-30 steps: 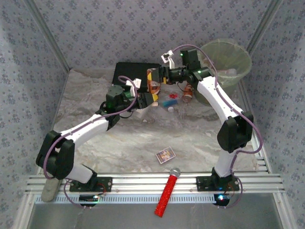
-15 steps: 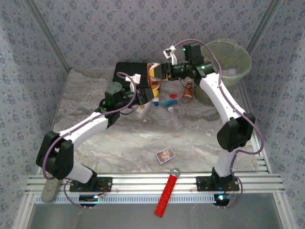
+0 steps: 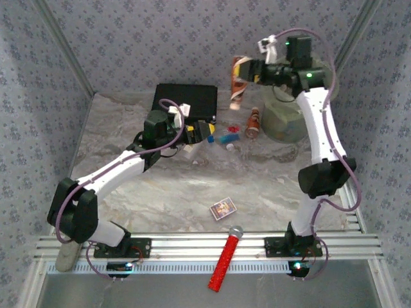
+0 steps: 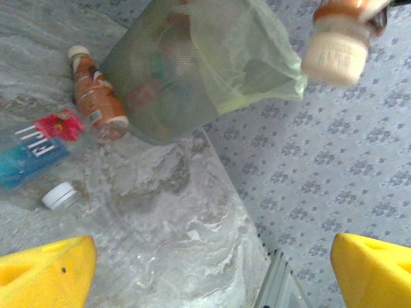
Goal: Put the plastic bottles in the bin
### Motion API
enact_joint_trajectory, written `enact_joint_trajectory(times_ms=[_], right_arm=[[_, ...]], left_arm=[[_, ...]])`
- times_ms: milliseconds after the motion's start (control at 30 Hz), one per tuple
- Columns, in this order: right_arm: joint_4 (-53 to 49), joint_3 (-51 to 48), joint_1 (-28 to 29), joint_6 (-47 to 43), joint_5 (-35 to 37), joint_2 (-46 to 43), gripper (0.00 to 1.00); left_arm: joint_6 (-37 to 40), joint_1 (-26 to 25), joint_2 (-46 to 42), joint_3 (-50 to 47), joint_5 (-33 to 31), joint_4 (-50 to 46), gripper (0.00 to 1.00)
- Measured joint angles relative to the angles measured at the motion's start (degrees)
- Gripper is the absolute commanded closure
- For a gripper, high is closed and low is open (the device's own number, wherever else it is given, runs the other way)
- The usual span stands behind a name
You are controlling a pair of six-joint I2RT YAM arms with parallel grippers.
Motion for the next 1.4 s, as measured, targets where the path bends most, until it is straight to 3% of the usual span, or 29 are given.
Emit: enact_joint_trajectory(times_ms=[300, 567, 800, 1400], right_arm=[[-5.01, 8.66, -12.22, -3.21, 17.07, -0.42, 0.51], [-5.25, 15.15, -20.61, -4.46, 27.34, 3.89, 0.52], [-8.11, 19.5, -21.27, -7.91, 33.46, 10.32, 0.52], [-18.43, 18.29, -20.61, -11.39, 33.99, 19.37, 0.55]], left_arm=[[3.61, 2.91, -3.1, 0.07, -4.09, -9.6, 0.07], [4.48, 3.82, -5.97, 0.04, -6.49, -14.21, 0.07], [5.55, 6.49, -9.31, -0.13, -10.27, -19.15, 0.08], [10.21, 9.7, -10.21, -0.81, -19.58, -34.23, 0.11]])
